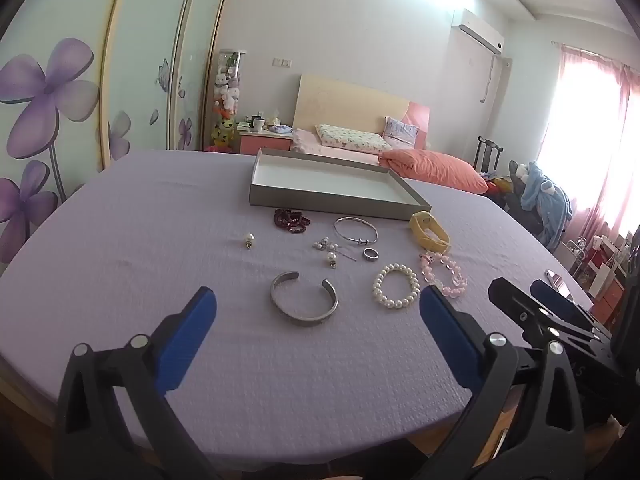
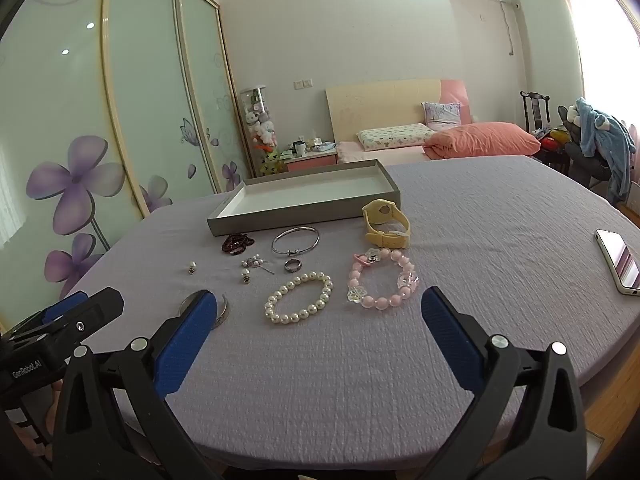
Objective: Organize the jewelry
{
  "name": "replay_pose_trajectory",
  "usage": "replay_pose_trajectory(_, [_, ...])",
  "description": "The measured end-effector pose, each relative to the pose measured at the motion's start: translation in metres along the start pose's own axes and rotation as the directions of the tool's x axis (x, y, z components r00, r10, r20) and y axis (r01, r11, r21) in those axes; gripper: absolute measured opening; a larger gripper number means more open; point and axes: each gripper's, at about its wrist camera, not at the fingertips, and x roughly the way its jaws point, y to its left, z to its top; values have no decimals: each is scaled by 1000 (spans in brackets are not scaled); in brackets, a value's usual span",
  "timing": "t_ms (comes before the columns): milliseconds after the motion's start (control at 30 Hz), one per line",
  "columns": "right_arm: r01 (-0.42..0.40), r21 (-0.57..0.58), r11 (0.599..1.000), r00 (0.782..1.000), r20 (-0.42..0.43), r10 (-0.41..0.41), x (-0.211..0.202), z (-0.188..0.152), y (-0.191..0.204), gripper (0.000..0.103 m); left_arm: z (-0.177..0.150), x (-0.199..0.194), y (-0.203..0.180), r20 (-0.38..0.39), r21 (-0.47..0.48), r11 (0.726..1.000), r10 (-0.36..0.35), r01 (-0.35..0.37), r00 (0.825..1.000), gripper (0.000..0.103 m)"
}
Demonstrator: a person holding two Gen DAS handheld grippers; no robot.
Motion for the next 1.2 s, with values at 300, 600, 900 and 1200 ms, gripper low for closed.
replay_pose_trajectory(300, [1,0,1000,1000,1,-1,0,0,0,102,1,-1,0,-3,2,1000,8,-8,1000,101])
replay_pose_trajectory(600, [0,2,1000,1000,1,0,-1,0,-1,102,1,0,0,-6,1,1000,7,-7,1000,101])
replay_pose_trajectory(900, [-1,2,1000,1000,1,1,-1,1,-1,102,1,-1,0,-7,0,1000,6,-6,1000,101])
replay_pose_trajectory(1200, [0,1,1000,1000,2,0,-1,1,0,102,1,0,1,-7,-1,1000,7,-7,1000,101])
